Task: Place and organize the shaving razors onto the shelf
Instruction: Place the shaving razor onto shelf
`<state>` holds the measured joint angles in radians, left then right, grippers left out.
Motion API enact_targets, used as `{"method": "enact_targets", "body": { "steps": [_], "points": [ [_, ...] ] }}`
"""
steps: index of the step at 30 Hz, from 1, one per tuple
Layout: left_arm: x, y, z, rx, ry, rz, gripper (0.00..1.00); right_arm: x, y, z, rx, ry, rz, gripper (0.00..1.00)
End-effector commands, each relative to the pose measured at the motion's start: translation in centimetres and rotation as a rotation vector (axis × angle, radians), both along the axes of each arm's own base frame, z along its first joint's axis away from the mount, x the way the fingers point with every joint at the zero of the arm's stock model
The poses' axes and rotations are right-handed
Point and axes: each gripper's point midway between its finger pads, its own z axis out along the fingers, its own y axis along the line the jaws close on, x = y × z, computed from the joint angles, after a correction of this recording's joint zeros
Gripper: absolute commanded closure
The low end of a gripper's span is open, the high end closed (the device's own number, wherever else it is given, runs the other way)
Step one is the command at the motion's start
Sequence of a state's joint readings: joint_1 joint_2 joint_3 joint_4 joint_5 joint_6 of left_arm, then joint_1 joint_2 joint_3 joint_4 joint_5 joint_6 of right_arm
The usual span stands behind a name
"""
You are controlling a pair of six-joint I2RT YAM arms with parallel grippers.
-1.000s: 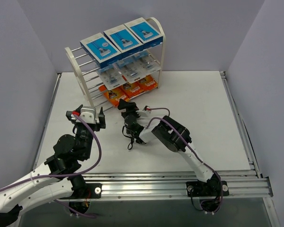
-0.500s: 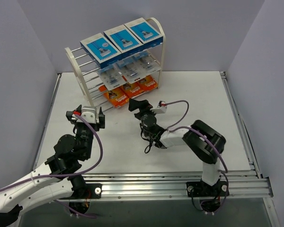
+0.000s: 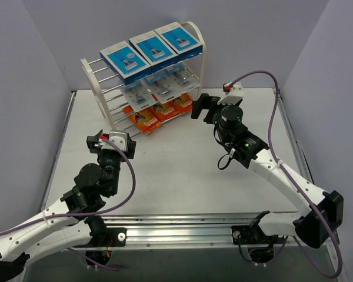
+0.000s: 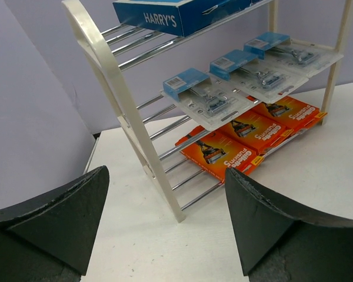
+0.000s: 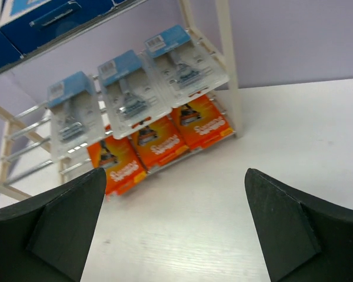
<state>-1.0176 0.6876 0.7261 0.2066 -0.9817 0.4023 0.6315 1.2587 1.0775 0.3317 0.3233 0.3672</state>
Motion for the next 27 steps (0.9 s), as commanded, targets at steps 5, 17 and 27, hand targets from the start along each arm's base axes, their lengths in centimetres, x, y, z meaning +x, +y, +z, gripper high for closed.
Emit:
{"method": "enact_targets", "body": {
  "steps": [5,17,27],
  "points": [
    [-0.4,-0.3,2.0,-0.079,-0.002,-0.055,0.07,-3.8,-6.6,1.2,-0.347,0.058,-0.022,0.0],
    [-2.6,1.6,-3.6,-0.067,0.176,-0.088,0.06,-7.5,-6.6,-4.1,-0.279,0.152,0.115,0.0],
    [-0.6,0.9,-5.7,0.012,0.239,-0.081,0.06,-5.9,-5.1,-0.9,-0.181,0.155,0.119,0.0]
  ]
}}
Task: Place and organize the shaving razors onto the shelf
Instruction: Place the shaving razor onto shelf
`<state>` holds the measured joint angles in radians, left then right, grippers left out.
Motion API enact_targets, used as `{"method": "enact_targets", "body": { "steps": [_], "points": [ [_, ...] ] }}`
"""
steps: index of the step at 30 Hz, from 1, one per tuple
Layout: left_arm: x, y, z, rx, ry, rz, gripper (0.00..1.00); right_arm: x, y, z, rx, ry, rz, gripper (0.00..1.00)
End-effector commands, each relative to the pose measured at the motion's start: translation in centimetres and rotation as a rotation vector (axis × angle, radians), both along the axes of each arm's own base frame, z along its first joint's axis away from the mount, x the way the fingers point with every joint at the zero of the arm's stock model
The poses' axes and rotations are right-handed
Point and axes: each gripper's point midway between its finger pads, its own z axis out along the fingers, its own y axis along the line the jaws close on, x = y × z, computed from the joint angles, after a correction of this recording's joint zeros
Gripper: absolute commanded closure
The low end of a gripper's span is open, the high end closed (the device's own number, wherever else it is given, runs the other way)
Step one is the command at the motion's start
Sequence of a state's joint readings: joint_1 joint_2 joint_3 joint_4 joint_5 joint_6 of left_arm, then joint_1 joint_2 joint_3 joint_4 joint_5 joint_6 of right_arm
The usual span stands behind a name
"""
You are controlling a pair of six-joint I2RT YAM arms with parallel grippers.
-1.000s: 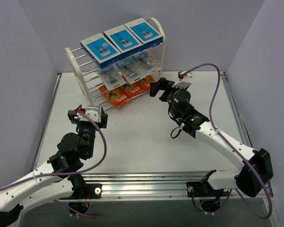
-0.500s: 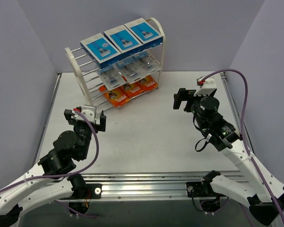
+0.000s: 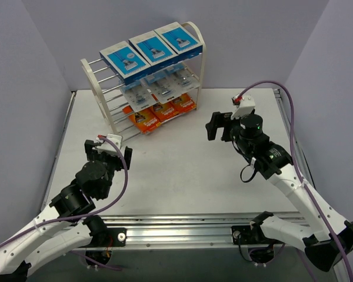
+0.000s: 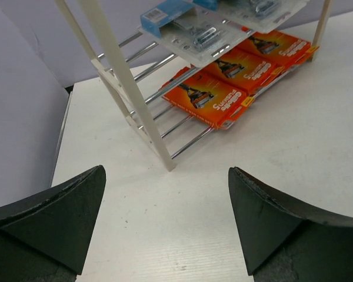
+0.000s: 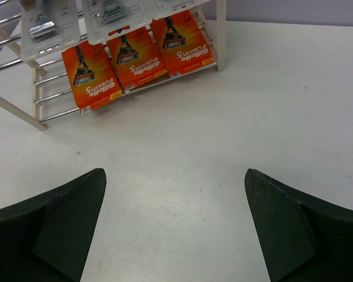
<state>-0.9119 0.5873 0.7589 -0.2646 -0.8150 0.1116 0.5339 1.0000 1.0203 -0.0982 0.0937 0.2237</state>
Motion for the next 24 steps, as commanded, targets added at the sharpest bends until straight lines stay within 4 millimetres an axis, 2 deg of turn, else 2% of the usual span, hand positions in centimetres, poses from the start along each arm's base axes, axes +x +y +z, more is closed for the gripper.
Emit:
{"method": "enact_targets", "body": {
  "steps": [1,2,4,5,7,10,11,12,13,14,15,17,24],
  "points": [
    [0.6,-0.6,-0.8,0.023,0.041,-0.01,0.06,1.7,-0.4,2.3,0.016,0.001,-0.063,0.0],
    [0.7,-0.6,-0.8,0.024,0.043,-0.007,0.06,1.8,-0.3,3.3,0.001,-0.008,-0.053,0.0],
    [0.7,-0.3,-0.5,0.013,0.038,0.006,0.06,2.1,-0.6,3.5,-0.009,-0.022,-0.065,0.0],
    [0.5,0.2,-0.3,0.004,0.032,0.019,0.06,2.2,-0.9,2.3,-0.011,-0.009,-0.076,0.0],
    [0.5,1.1,-0.1,-0.007,0.022,0.053,0.06,2.5,-1.5,1.6,0.022,-0.002,-0.113,0.0],
    [0.1,2.5,0.6,-0.038,-0.007,0.091,0.06,3.5,-3.9,-1.6,0.036,0.05,-0.179,0.0],
    [-0.2,2.9,0.8,-0.054,-0.021,0.095,0.06,4.0,-5.6,-2.4,0.071,0.072,-0.209,0.0],
    [-0.3,3.1,0.9,-0.059,-0.029,0.1,0.06,4.0,-6.4,-3.8,0.09,0.092,-0.223,0.0],
    [-0.3,3.2,0.9,-0.062,-0.034,0.099,0.06,3.8,-7.2,-3.3,0.117,0.073,-0.237,0.0],
    [-0.5,3.3,1.1,-0.073,-0.043,0.099,0.06,3.5,-7.4,-3.3,0.137,0.069,-0.226,0.0],
    [-0.5,3.3,1.1,-0.078,-0.046,0.095,0.06,3.8,-7.7,-2.2,0.16,0.015,-0.225,0.0],
    [-0.5,3.1,1.1,-0.079,-0.044,0.087,0.06,3.1,-7.9,-1.8,0.163,-0.014,-0.221,0.0],
    [-0.3,2.3,0.7,-0.073,-0.015,0.057,0.06,2.8,-8.4,-2.5,0.142,-0.009,-0.238,0.0]
  ]
}}
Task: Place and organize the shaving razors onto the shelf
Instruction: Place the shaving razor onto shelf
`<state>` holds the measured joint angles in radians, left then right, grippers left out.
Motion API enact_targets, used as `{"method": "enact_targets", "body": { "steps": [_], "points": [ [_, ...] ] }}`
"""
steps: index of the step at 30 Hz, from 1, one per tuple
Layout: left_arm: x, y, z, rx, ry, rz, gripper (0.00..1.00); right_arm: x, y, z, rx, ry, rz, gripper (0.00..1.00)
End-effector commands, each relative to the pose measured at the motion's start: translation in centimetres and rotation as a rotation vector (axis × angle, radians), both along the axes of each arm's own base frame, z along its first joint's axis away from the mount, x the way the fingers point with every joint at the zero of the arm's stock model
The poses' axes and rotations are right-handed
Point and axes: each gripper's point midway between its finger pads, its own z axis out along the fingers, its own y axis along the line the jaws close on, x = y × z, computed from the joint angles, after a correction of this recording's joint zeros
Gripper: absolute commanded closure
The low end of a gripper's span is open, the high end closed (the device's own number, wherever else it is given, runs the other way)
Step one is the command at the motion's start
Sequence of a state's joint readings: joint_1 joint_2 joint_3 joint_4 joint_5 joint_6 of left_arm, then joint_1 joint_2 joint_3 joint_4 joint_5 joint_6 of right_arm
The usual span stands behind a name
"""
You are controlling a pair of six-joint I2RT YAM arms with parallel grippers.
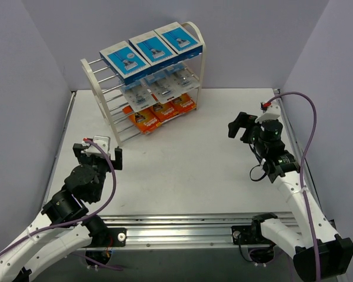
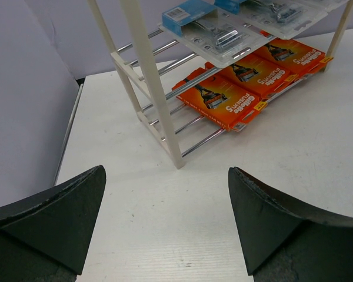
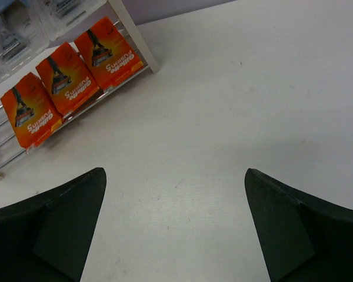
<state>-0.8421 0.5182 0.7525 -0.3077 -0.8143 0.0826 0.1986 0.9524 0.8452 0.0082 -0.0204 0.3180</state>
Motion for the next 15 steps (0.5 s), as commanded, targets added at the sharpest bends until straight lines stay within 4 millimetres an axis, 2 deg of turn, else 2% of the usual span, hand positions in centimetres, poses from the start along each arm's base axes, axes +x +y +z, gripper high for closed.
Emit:
{"method": "enact_targets", "body": {
  "steps": [1,4,9,15],
  "points": [
    [0.2,-0.4,0.3,-0.025,-0.002,-0.014,0.06,0.1,0.4,2.3,0.022,-0.081,0.013,0.0],
    [0.1,-0.4,0.4,-0.025,-0.002,-0.011,0.06,-0.3,-0.2,3.4,0.027,-0.113,-0.033,0.0],
    [0.2,-0.1,0.1,-0.014,0.001,0.007,0.06,-1.0,-1.0,3.9,-0.008,-0.127,-0.146,0.0],
    [0.4,0.1,-0.2,-0.008,0.01,0.024,0.06,-1.3,0.0,3.5,-0.052,-0.11,-0.17,0.0]
  ]
}}
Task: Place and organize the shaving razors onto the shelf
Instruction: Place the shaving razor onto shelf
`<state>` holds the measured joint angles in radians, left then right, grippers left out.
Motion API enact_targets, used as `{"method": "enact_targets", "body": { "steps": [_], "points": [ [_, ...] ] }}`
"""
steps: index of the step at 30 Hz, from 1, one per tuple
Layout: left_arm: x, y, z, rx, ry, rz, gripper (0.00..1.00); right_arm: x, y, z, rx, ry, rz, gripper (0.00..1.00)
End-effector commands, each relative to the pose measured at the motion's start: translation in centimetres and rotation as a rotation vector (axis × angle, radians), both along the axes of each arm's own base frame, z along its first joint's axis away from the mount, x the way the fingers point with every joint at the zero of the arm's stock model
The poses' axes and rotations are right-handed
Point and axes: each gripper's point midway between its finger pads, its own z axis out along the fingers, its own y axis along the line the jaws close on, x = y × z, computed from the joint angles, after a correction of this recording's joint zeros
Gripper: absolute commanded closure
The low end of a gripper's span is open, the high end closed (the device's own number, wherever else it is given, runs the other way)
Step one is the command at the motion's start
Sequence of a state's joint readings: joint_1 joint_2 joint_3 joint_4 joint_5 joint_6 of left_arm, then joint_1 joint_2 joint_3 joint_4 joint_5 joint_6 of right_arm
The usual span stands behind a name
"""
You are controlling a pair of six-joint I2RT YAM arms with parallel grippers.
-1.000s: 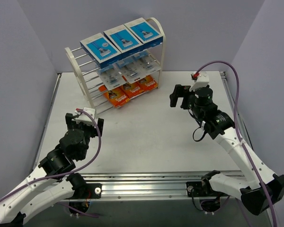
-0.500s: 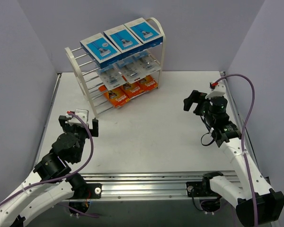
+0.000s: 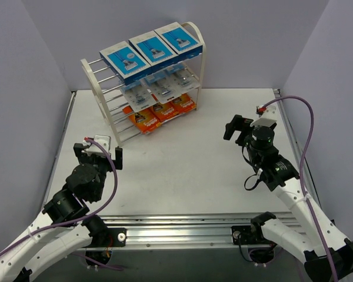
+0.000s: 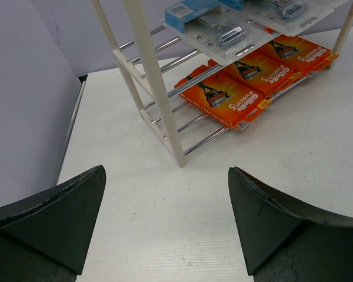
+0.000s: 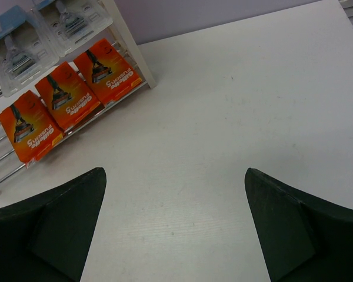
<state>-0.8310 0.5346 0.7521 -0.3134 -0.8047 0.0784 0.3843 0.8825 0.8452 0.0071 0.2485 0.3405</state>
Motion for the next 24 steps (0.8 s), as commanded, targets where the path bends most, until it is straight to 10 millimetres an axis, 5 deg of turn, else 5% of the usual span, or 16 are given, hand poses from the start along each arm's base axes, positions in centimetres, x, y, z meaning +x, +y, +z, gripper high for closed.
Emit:
{"method": "enact_targets", "body": {
  "steps": [1,8,24],
  "points": [
    [0.2,0.3,0.2,-0.019,-0.006,0.029,0.06,0.3,-1.0,1.0,-0.012,-0.023,-0.09,0.0],
    [0.4,0.5,-0.1,-0.013,0.002,0.044,0.06,0.4,0.7,0.0,-0.03,0.037,-0.045,0.0],
    [0.4,0.5,0.0,-0.022,0.0,0.04,0.06,0.9,0.6,-1.3,-0.07,0.086,-0.072,0.0]
  ]
}}
